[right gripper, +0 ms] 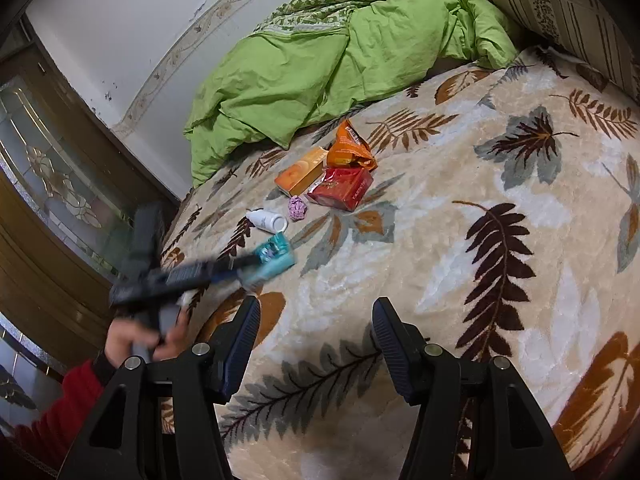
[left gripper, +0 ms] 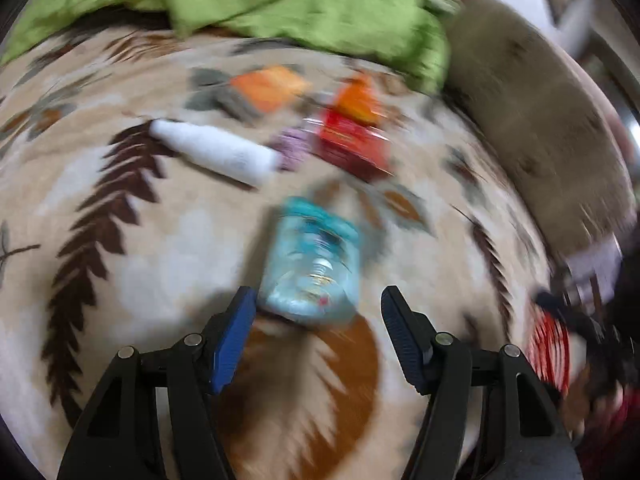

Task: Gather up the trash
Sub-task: 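Move both empty tools back to the remaining trash on the bed, then grasp the teal snack packet with the left tool while the right tool grasps the purple paper ball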

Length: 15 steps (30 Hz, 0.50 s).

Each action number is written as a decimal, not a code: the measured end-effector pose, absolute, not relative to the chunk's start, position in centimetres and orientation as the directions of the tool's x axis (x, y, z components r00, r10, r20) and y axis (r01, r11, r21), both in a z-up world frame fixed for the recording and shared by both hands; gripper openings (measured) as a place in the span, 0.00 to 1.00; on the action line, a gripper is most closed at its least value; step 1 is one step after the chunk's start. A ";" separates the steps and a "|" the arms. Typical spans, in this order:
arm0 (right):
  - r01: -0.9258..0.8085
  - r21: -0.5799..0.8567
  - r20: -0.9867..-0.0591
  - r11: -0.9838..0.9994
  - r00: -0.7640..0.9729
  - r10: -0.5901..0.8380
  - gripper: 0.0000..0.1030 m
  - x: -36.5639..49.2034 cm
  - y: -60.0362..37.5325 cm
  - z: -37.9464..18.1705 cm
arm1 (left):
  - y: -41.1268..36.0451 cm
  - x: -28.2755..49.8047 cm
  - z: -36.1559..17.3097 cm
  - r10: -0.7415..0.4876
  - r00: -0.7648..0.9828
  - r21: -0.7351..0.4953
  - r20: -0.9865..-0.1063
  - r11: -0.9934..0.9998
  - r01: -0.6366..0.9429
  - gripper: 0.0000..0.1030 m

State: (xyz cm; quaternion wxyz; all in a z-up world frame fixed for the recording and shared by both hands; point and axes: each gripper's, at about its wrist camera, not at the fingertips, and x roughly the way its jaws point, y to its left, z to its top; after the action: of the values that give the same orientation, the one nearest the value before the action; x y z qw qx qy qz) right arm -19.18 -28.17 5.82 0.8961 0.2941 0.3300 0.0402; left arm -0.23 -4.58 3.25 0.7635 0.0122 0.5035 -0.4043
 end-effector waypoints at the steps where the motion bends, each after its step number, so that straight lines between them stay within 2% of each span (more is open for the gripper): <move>1: 0.119 0.557 -0.563 0.822 0.782 0.268 0.60 -19.3 -28.2 5.9 | -4.6 -0.9 3.9 -0.602 0.175 -0.367 -0.779 0.664 0.651 0.62; 6: 0.119 0.566 -0.555 0.816 0.787 0.270 0.60 -19.4 -28.4 5.9 | -5.0 0.2 5.1 -0.548 0.271 -0.302 -0.791 0.736 0.606 0.65; 10: 0.121 0.561 -0.551 0.819 0.793 0.260 0.60 -19.6 -28.4 6.0 | -7.5 1.2 3.7 -0.523 0.211 -0.320 -0.826 0.743 0.588 0.65; 15: 0.124 0.564 -0.542 0.817 0.801 0.252 0.60 -20.0 -28.7 6.1 | -10.1 0.5 2.2 -0.386 0.291 -0.172 -0.875 0.811 0.559 0.65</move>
State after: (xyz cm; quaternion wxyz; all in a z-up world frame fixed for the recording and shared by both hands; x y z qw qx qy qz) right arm -20.05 -28.70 6.13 0.9001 0.3007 0.3132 0.0355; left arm 0.50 -10.14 2.15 0.7991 0.0837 0.5168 -0.2956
